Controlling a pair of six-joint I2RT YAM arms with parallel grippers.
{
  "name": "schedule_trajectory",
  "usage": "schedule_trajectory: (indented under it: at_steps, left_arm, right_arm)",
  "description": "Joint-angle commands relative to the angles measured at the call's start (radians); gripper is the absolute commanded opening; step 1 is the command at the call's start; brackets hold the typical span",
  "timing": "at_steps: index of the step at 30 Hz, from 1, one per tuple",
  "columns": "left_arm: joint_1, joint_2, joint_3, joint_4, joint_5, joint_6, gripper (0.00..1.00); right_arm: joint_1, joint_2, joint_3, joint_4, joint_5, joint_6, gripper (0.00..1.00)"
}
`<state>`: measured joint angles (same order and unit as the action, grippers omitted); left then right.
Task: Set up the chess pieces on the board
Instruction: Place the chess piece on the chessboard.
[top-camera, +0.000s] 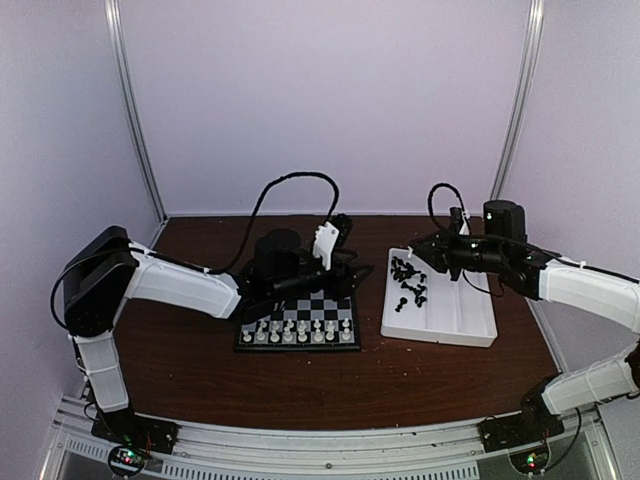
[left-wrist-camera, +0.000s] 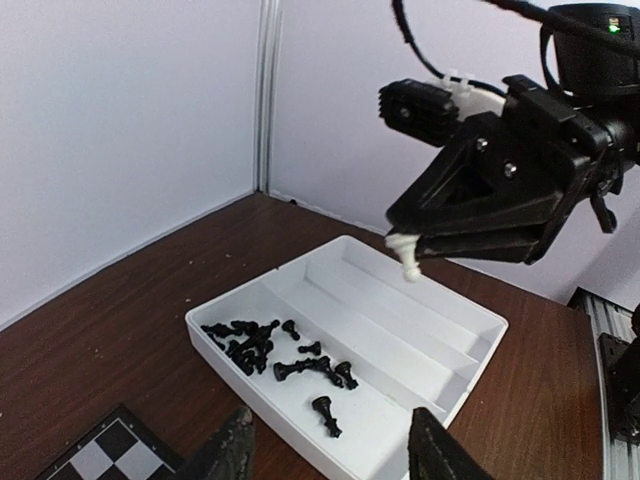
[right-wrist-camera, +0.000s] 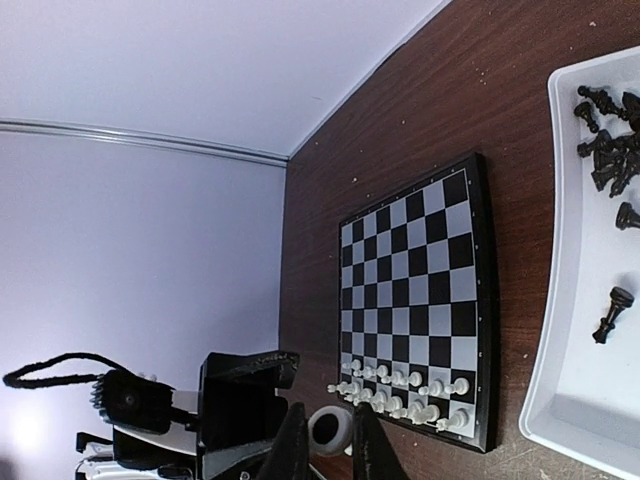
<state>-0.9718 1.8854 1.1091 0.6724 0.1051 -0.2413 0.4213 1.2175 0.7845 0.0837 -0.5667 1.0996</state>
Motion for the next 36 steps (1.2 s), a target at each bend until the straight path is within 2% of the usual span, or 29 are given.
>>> schedule_trajectory:
  at_steps: [1,9,15,18,24,36]
  left_arm:
    - [-0.018,0.034,0.061,0.124,0.044,0.043,0.52]
    - [-0.018,0.050,0.064,0.160,0.052,0.063,0.51]
    - [-0.016,0.066,0.124,0.077,0.040,0.118,0.52]
    - [-0.016,0.064,0.143,0.039,0.021,0.098,0.51]
    - [-0.016,0.056,0.079,0.163,0.022,0.027,0.51]
    - [-0.015,0.096,0.103,0.191,0.040,0.054,0.45]
  right_arm:
    - [0.010,-0.011,-0.023,0.145,-0.025,0.117,0.08]
    - [0.077,0.049,0.030,0.136,0.046,0.095,0.08]
    - [0.089,0.115,0.045,0.216,0.056,0.091,0.08]
    - [0.089,0.135,0.088,0.191,0.017,0.065,0.07]
    - [0.096,0.100,0.089,0.181,0.037,0.057,0.07]
    - [0.120,0.100,0.054,0.260,0.046,0.115,0.07]
